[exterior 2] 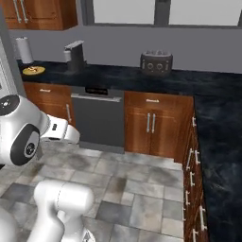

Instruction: Place the cold items (mushroom and carrot) from the fridge in one tupperware on the dining counter. Place the warm items (kebab skewer and hot dog) in the stove area in another tupperware.

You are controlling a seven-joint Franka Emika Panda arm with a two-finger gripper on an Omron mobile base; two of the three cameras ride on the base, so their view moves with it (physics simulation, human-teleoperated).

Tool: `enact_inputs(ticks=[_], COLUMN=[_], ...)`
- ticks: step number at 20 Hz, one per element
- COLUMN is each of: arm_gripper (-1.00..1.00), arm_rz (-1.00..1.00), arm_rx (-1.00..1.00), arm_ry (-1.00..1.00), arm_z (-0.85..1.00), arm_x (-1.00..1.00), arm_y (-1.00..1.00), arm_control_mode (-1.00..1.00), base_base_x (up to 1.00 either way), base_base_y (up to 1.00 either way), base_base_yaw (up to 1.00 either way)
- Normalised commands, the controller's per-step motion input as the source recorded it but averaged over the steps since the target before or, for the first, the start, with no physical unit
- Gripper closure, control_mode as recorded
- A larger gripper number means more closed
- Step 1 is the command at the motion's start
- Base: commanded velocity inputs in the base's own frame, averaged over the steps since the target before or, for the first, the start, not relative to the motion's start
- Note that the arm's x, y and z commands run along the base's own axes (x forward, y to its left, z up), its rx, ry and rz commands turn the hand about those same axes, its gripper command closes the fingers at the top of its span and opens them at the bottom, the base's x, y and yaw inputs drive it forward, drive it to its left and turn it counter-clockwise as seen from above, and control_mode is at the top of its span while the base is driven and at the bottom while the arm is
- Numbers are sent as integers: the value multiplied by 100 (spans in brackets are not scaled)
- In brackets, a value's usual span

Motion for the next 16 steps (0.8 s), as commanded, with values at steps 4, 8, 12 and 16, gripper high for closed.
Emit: enact_inputs(ticks=[4, 8, 12, 16], arm_gripper=[-100, -100, -100, -100], arm_rz=[0, 0, 0, 0], arm_rx=[0, 0, 0, 0], arm_ry=[0, 0, 0, 0], arm_z=[0, 0, 0, 0], arm_x=[0, 0, 0, 0], arm_y=[0, 0, 0, 0], arm_control_mode=[100, 100, 100, 100], base_base_x=[100, 100, 100, 100], base_base_y=[-1, 0, -23, -37], base_base_yaw=[39, 45, 58, 61])
